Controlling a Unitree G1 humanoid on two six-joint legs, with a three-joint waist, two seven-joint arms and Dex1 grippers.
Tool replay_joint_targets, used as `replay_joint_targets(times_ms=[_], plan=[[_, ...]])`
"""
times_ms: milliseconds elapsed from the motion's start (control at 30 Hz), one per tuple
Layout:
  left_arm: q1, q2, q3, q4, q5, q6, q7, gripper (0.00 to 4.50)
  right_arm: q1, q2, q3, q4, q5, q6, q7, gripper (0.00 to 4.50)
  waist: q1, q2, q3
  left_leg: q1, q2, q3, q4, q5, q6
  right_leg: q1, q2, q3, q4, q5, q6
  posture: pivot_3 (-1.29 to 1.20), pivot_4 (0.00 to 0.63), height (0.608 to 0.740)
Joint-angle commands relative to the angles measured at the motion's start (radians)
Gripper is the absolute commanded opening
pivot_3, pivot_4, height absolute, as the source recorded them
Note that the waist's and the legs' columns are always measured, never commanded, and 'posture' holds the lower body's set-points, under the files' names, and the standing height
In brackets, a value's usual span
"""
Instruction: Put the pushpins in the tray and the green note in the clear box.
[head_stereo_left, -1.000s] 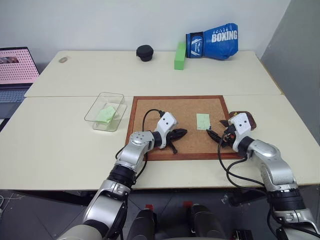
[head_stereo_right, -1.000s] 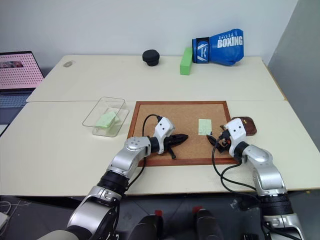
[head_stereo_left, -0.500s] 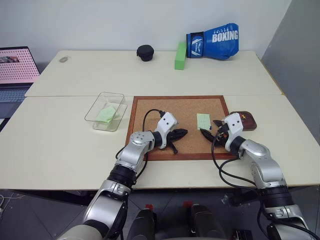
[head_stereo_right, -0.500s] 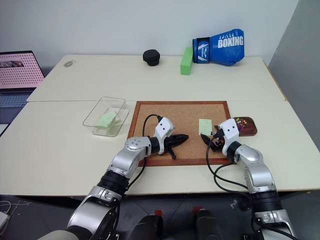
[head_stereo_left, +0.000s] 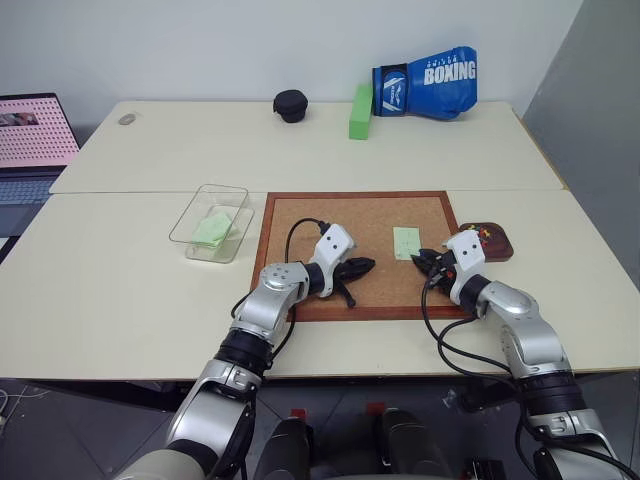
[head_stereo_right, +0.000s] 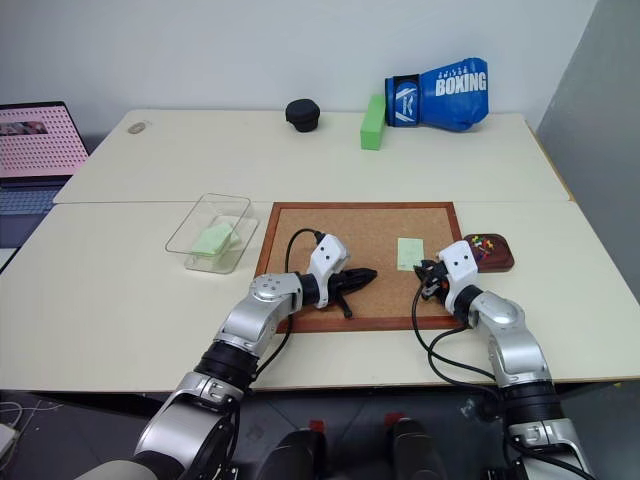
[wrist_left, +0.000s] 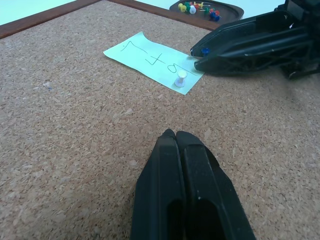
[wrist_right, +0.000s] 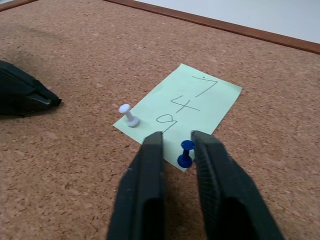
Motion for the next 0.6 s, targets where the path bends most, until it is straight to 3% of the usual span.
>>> replay_joint_targets(times_ms=[33, 600], plan=[[0.004, -0.007, -0.01, 0.001, 0.005, 0.007, 0.006, 0.0, -0.022, -0.002, -0.017, -0.012, 0.0, -0.02, -0.001, 0.02, 0.0, 0.0, 0.0, 0.0, 0.0, 0.0, 0.0, 0.0, 0.0, 0.0, 0.0, 0.0, 0.0, 0.0, 0.0, 0.0, 0.15, 0.74], [0.007, -0.013, -0.004, -0.001, -0.008, 0.027, 0.015, 0.0, 0.001, 0.031, -0.098, -0.156, 0.115, -0.013, -0.003, 0.02, 0.0, 0.0, 0.0, 0.0, 0.0, 0.0, 0.0, 0.0, 0.0, 0.0, 0.0, 0.0, 0.0, 0.0, 0.0, 0.0, 0.15, 0.74]])
